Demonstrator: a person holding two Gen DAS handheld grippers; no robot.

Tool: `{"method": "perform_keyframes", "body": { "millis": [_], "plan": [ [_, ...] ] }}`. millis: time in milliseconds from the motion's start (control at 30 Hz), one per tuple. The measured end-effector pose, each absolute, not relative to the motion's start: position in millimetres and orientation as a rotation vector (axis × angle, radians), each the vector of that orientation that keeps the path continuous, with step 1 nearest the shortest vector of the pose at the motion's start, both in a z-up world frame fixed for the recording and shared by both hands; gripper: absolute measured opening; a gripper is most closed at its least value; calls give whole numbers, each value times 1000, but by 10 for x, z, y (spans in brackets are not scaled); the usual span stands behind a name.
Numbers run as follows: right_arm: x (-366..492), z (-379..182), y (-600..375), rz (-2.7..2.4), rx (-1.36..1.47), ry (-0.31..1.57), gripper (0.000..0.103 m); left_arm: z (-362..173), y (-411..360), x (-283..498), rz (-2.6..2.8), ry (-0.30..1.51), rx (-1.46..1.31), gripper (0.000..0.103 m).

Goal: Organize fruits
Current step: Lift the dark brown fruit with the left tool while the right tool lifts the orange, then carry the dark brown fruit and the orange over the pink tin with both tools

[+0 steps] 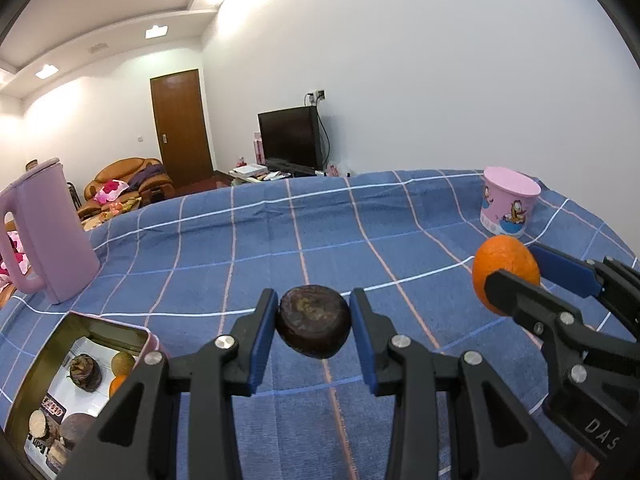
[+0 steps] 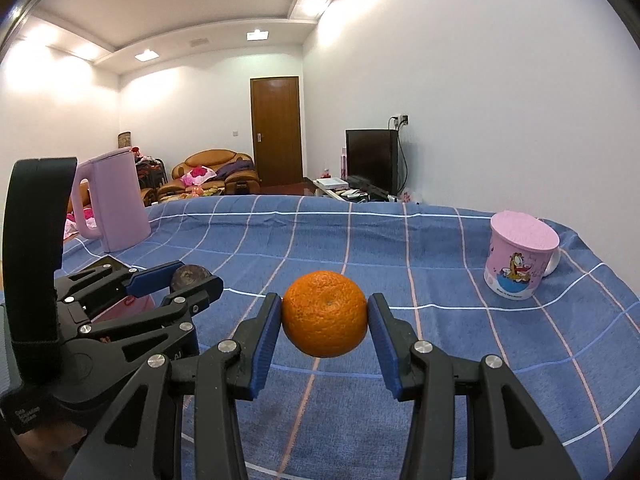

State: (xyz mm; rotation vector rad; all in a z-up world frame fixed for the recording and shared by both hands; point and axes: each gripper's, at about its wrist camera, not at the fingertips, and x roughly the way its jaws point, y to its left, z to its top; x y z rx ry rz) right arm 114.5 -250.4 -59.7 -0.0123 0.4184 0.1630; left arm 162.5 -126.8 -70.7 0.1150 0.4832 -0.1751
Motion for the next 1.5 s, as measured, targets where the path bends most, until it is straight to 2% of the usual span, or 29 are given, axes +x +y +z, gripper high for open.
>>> {"method": "perform_keyframes", "body": {
  "millis": [833,1500],
  "plan": [
    [927,-530,-2515,157,-19,305,47,-634,-1221,1387,-134,370,116,39],
    [884,-525,-2473,145,-30,302,47,-641,-1148,1377,-137,397,93,39]
  ]
}}
